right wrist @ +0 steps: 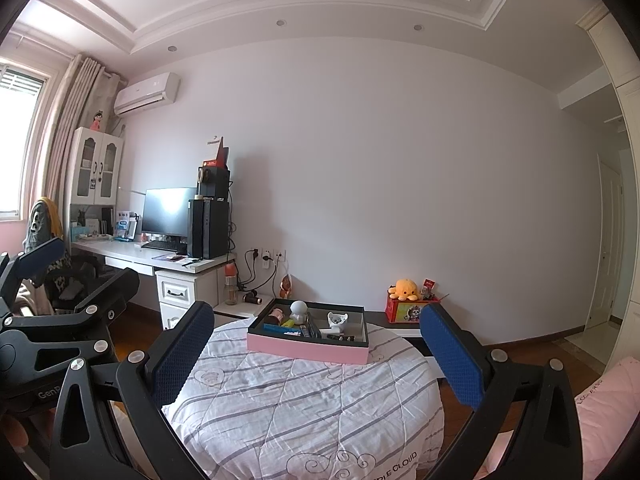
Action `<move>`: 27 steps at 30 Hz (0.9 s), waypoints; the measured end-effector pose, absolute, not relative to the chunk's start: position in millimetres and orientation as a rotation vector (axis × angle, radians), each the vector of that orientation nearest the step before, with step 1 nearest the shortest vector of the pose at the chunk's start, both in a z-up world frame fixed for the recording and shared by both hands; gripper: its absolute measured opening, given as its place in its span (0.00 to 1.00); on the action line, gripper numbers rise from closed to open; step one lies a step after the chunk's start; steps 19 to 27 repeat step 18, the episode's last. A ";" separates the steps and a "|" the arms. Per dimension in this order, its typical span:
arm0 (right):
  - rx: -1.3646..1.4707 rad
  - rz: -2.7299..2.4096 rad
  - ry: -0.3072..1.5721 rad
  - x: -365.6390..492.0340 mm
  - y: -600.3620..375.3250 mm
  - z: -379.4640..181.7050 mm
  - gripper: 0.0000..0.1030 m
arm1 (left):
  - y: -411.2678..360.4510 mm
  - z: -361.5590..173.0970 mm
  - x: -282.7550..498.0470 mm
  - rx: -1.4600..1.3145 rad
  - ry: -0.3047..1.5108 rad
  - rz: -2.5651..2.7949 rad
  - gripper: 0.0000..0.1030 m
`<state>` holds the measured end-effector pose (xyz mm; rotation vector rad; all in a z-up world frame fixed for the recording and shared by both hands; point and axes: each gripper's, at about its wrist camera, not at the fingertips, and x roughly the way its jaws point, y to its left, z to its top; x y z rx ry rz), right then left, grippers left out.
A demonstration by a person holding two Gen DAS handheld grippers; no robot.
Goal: Organize rigid objects
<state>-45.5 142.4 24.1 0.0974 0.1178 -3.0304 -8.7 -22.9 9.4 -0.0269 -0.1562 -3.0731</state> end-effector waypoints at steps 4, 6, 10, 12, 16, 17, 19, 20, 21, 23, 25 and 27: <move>0.100 -3.030 0.119 -46.8 143.8 23.4 1.00 | -22.4 7.6 -8.8 -0.020 -0.157 -3.073 1.00; 0.102 -3.031 0.119 -47.0 143.9 23.5 1.00 | -22.4 7.2 -9.3 -0.020 -0.162 -3.071 1.00; 0.101 -3.032 0.118 -47.8 144.6 22.5 1.00 | -23.1 6.2 -8.3 -0.020 -0.158 -3.072 1.00; 0.101 -3.033 0.118 -48.0 144.9 21.5 1.00 | -22.2 5.3 -8.1 -0.019 -0.159 -3.072 1.00; 0.102 -3.031 0.117 -48.1 145.0 21.6 1.00 | -22.0 6.1 -7.8 -0.021 -0.161 -3.068 1.00; 0.103 -3.032 0.117 -48.3 145.0 21.5 1.00 | -21.7 6.5 -8.1 -0.018 -0.162 -3.067 1.00; 0.104 -3.033 0.119 -48.7 145.1 21.6 1.00 | -21.4 6.8 -8.4 -0.012 -0.161 -3.068 1.00; 0.104 -3.033 0.119 -48.7 145.1 21.6 1.00 | -21.4 6.8 -8.4 -0.012 -0.161 -3.068 1.00; 0.104 -3.033 0.119 -48.7 145.1 21.6 1.00 | -21.4 6.8 -8.4 -0.012 -0.161 -3.068 1.00; 0.104 -3.033 0.119 -48.7 145.1 21.6 1.00 | -21.4 6.8 -8.4 -0.012 -0.161 -3.068 1.00; 0.104 -3.033 0.119 -48.7 145.1 21.6 1.00 | -21.4 6.8 -8.4 -0.012 -0.161 -3.068 1.00; 0.104 -3.033 0.119 -48.7 145.1 21.6 1.00 | -21.4 6.8 -8.4 -0.012 -0.161 -3.068 1.00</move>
